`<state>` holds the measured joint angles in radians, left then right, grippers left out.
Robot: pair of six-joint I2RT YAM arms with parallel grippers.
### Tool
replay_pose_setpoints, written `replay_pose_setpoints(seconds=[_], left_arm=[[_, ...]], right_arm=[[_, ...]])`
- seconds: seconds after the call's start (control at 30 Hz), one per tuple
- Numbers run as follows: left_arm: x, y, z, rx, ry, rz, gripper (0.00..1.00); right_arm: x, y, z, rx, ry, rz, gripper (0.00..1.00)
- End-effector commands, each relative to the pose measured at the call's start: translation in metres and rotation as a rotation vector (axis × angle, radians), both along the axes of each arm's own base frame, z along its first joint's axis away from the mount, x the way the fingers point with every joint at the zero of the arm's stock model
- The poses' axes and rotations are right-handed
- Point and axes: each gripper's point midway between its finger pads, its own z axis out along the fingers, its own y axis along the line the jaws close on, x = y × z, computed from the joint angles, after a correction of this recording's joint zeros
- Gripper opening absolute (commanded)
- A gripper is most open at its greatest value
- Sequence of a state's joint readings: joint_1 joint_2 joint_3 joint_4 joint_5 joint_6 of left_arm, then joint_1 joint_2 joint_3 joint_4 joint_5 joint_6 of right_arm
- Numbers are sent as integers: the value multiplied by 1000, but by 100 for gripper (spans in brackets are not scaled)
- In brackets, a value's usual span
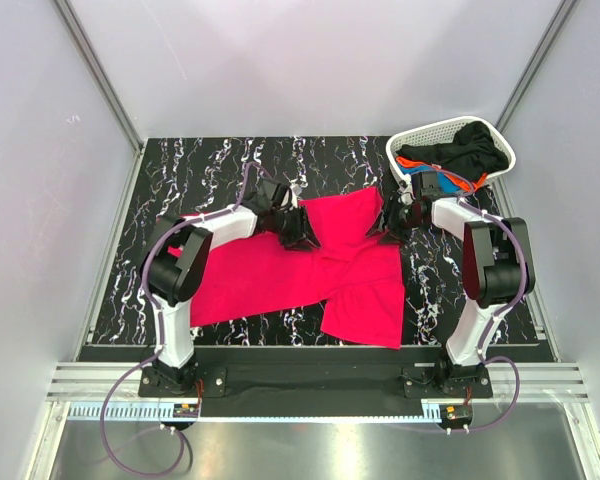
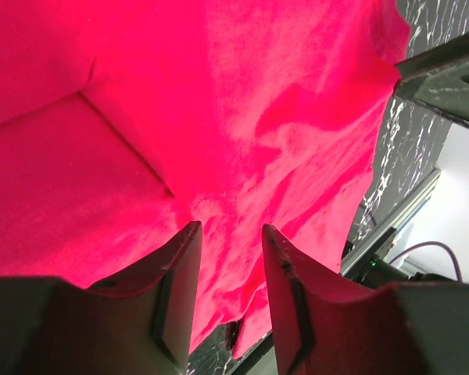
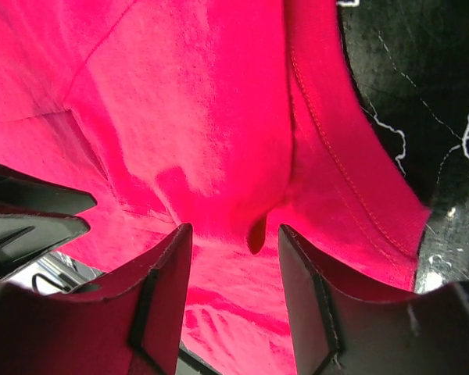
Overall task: Fold and stack the t-shirts
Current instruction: Fold the tshirt
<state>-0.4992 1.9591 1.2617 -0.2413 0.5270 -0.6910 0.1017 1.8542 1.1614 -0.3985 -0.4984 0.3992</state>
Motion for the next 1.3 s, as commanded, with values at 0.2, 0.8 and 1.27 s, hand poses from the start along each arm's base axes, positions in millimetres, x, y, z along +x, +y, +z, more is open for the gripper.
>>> replay_pose_setpoints(seconds=[0.2, 0.8, 1.27], left_arm=[[8, -11, -2, -26, 16, 17, 37], [11, -15, -8, -36, 43, 15, 21], [35, -8, 26, -52, -54, 57, 0]], right_arm=[[16, 4, 9, 27, -53, 15, 53], [16, 9, 2, 57, -27, 23, 45], [32, 30, 36, 228, 36, -76, 4]])
